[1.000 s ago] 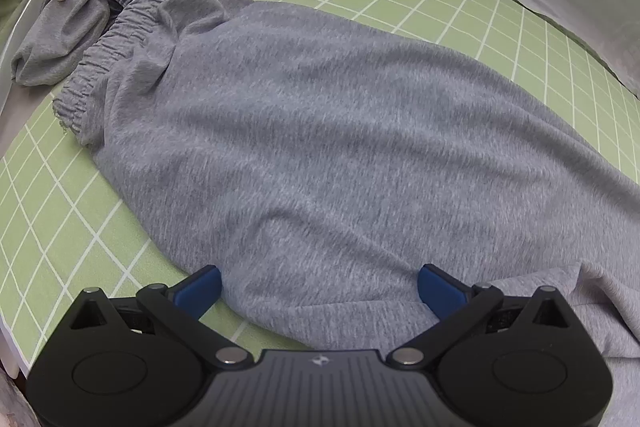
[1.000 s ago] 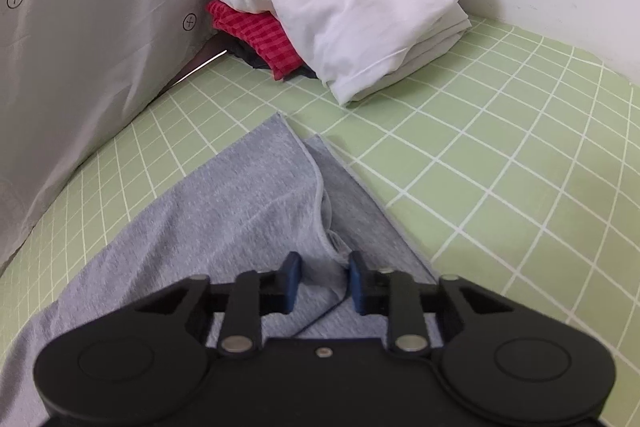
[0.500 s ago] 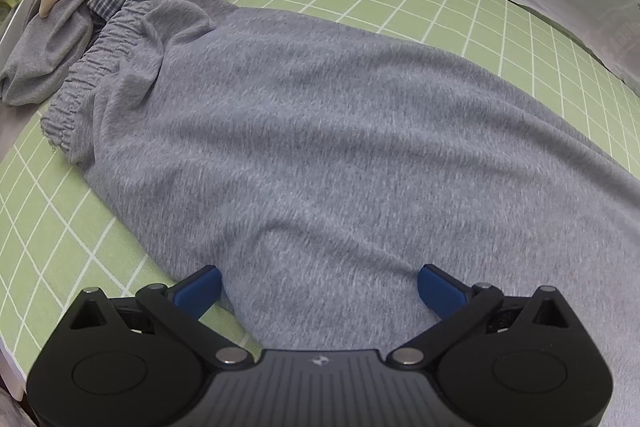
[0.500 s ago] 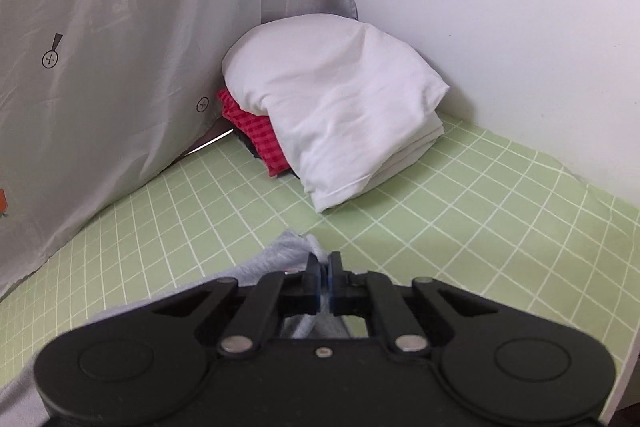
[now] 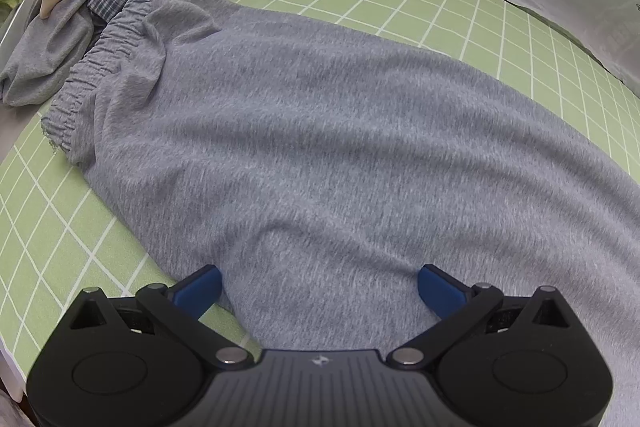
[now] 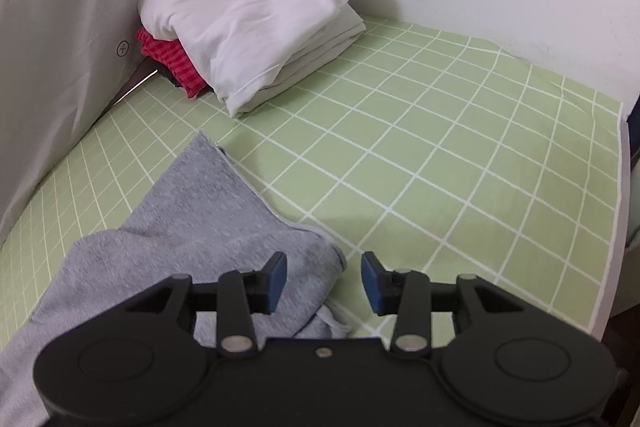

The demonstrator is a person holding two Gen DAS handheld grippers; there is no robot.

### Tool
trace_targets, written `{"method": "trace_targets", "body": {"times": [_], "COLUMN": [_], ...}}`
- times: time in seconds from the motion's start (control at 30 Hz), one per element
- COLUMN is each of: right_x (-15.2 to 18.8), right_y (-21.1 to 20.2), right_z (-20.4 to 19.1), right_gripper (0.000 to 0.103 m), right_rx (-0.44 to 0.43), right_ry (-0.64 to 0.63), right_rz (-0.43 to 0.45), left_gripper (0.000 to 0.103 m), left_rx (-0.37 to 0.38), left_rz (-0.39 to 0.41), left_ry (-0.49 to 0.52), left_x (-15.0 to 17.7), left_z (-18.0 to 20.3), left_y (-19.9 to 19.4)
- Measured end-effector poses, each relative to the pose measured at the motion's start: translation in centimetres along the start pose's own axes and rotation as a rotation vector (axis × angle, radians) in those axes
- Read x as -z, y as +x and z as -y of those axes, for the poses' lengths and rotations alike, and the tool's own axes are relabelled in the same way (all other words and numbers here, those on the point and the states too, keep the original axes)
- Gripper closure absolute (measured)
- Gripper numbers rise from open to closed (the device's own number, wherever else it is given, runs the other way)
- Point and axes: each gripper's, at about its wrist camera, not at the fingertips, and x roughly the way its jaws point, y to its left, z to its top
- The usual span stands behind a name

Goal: Fold clothes

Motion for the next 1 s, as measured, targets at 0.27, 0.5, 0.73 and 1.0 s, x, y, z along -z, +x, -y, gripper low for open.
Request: {"method": "trace_targets", "body": {"times": [0.27,0.5,0.73,1.0], "right_x": [0.8,-0.7,-4.9,-7.7], "right_y": [1.2,-0.1,2.1,9.4], "right_z": [0.8,-1.4,-4.9,-8.9], "right_gripper": [0.1,0.088,0.041,0.031], "right_rx": [-0.05,0.064,-0.064,-0.21], "right_ry": [0.087,-0.103,-0.201,-0.258], "right_rz": [-0.045,0.032,0.083,-0.008], "left_gripper": [0.0,0.0,0.0,0.0], "left_rx": [-0.003,-0.008,-0.012,-0.022], "left_rz": [0.006,0.001,-0.012,-0.025], "left_ry": [-0.007,-0.019,-0.028,-0.055], "left_x": [0.0,0.0,-0.3,-0.4], "left_z": [0.0,-0.1,-0.1,-0.5], "left_y": [0.0,0.0,0.1,0.1]}}
